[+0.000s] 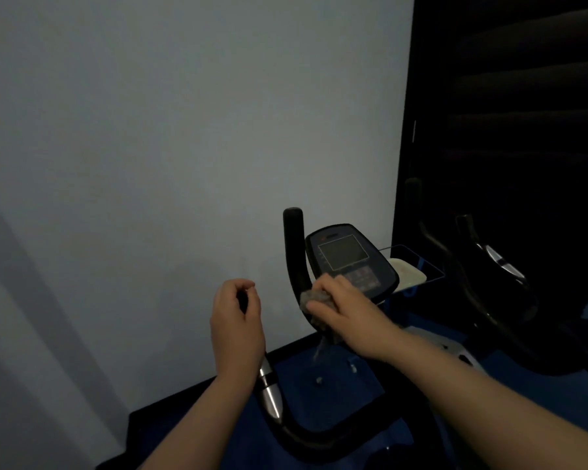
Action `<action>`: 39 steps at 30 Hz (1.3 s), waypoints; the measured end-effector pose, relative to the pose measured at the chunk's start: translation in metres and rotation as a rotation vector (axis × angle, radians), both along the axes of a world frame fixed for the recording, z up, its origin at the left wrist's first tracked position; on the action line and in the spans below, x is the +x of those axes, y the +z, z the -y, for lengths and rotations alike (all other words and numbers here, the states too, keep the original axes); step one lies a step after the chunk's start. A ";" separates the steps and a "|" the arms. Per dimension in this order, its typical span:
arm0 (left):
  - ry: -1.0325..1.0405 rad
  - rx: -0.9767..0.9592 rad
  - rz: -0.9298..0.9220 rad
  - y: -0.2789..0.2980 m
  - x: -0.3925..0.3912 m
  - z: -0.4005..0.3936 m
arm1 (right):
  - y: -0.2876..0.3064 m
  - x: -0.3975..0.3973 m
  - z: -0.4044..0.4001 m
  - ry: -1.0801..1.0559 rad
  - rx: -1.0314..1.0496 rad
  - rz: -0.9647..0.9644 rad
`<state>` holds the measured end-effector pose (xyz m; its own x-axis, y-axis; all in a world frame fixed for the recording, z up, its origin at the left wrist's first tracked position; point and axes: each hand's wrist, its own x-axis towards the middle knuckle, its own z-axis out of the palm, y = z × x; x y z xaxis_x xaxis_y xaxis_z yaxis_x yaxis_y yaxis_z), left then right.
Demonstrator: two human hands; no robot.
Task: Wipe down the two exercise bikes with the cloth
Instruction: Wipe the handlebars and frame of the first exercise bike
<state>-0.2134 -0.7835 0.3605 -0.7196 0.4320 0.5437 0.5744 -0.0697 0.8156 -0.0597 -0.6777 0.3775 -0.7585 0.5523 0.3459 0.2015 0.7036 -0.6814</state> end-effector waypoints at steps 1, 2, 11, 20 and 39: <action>0.002 0.000 0.003 0.000 0.000 -0.001 | 0.007 0.000 -0.005 0.036 -0.015 0.014; 0.002 -0.001 0.005 -0.001 -0.001 -0.001 | 0.014 -0.004 -0.009 0.040 -0.008 -0.029; -0.005 -0.004 0.017 0.002 0.002 0.002 | 0.014 -0.030 -0.010 0.043 0.150 -0.025; 0.001 -0.002 0.003 0.002 0.003 0.003 | 0.020 -0.055 -0.010 -0.102 -0.032 -0.361; 0.019 -0.010 0.013 0.003 0.005 0.001 | 0.053 -0.083 -0.020 -0.444 -0.197 -0.501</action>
<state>-0.2088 -0.7847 0.3633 -0.7347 0.4239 0.5296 0.5647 -0.0504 0.8237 -0.1426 -0.6577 0.4305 -0.2216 0.8616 0.4566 0.0692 0.4810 -0.8740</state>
